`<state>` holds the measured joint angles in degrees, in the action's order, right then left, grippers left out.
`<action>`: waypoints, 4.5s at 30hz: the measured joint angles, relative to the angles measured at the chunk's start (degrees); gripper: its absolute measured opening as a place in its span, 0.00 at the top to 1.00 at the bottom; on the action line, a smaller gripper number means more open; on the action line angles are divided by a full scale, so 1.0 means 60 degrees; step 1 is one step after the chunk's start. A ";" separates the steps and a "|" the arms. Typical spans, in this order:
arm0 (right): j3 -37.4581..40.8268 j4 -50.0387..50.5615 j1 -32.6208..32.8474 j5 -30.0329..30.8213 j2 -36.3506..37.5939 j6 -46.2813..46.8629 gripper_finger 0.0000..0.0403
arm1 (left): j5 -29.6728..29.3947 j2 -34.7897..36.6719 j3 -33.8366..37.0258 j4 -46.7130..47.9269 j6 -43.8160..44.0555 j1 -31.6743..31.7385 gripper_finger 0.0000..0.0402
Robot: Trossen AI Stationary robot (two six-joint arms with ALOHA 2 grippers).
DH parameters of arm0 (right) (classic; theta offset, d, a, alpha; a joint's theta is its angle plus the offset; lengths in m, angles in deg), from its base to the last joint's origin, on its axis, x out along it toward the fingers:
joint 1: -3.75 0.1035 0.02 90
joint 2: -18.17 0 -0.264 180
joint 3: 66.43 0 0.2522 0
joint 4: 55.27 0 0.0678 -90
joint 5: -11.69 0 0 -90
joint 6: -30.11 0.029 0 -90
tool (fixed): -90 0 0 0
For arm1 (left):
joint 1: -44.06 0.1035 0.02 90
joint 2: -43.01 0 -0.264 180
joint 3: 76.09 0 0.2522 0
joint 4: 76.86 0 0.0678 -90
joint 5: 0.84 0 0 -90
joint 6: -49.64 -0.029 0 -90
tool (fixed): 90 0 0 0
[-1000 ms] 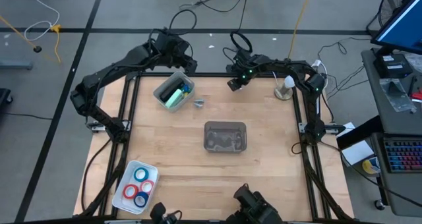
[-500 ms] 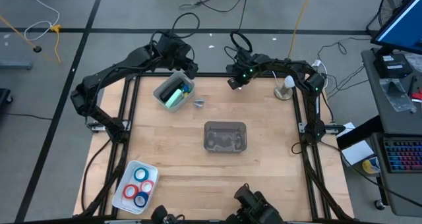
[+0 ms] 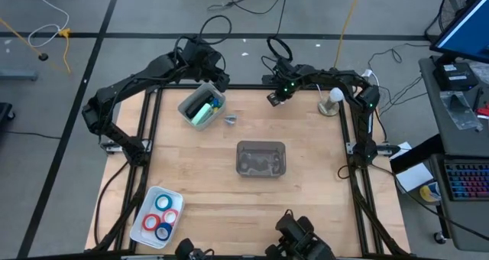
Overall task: Pick and place Stapler, Stapler remover, tape
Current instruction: Put the purple staple remover into the black bin
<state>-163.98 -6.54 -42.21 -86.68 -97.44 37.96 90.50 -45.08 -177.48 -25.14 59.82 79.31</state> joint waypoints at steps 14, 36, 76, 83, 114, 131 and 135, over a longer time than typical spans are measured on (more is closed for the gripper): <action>-0.0006 0.0015 -0.0261 -0.0115 0.0262 -0.0293 1.00 | 0.0000 0.0000 0.0000 -0.0004 0.0069 0.0004 0.58; -0.0043 -0.0313 -0.0203 0.0178 0.0847 -0.0133 0.62 | -0.0021 0.0000 0.0004 -0.0286 -0.0178 0.0003 0.58; -0.0039 -0.0606 -0.0571 -0.0118 0.0221 0.0142 0.66 | -0.0494 0.0000 0.0004 -0.0943 -0.0152 0.0004 0.58; -0.0039 -0.0446 -0.0572 0.0394 0.0083 0.0152 0.66 | -0.0492 0.0000 0.0004 -0.0940 -0.0293 0.0004 0.58; -0.0041 0.0019 -0.0203 0.0373 -0.0237 -0.0159 0.90 | -0.0482 0.0000 0.0004 -0.0815 -0.0404 0.0011 0.58; -0.0021 0.2394 0.0715 -0.2390 0.3238 -0.1257 0.91 | -0.0485 0.0000 0.0004 0.0452 -0.0090 -0.0356 0.58; -0.0025 0.2595 0.1689 -0.2661 0.4266 -0.1536 0.91 | -0.0613 -0.0002 0.0004 0.0903 0.0108 -0.0640 0.58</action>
<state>-164.13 9.02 -32.08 -102.65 -71.84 28.75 86.82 -45.09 -177.46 -19.72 60.47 75.47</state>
